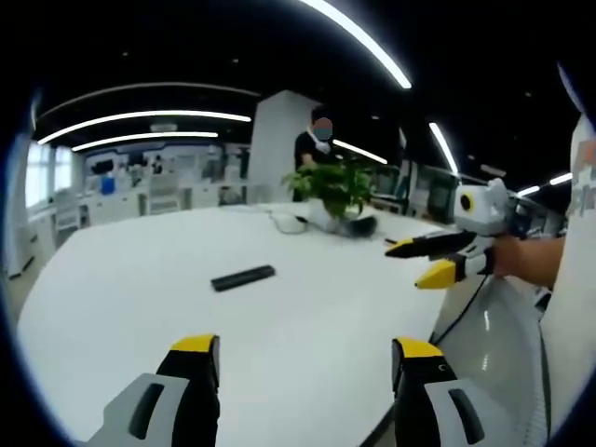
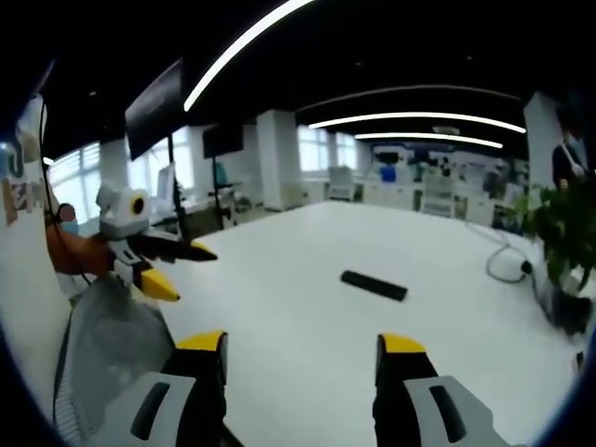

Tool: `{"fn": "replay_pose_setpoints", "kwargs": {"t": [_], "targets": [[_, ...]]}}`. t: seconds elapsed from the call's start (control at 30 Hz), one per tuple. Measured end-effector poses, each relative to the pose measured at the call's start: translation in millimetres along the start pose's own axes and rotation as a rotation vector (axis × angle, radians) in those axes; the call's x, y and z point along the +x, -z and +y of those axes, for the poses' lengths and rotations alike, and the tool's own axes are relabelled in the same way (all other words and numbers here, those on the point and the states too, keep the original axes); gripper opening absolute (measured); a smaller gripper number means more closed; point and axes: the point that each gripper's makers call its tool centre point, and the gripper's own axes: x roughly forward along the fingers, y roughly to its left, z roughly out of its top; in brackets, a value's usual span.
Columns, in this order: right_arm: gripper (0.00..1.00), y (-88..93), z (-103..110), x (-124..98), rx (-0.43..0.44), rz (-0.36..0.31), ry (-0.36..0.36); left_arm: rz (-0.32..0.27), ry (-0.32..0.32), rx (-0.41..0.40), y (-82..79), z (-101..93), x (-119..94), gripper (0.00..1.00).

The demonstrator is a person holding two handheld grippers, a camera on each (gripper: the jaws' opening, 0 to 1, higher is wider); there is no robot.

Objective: Press the specified remote control buttons in sequence, fully releasing each button before pressing the next.

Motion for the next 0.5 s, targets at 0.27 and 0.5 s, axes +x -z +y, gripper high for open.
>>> {"fn": "replay_pose_setpoints", "kwargs": {"t": [0.27, 0.5], "targets": [[0.62, 0.5, -2.4, 2.7, -0.001, 0.006, -0.003, 0.003, 0.001, 0.0, 0.6, 2.5, 1.2, 0.77], [0.62, -2.5, -6.9, 6.0, -0.003, 0.005, -0.001, 0.004, -0.002, 0.004, -0.4, 9.7, 3.4, 0.77]]}}
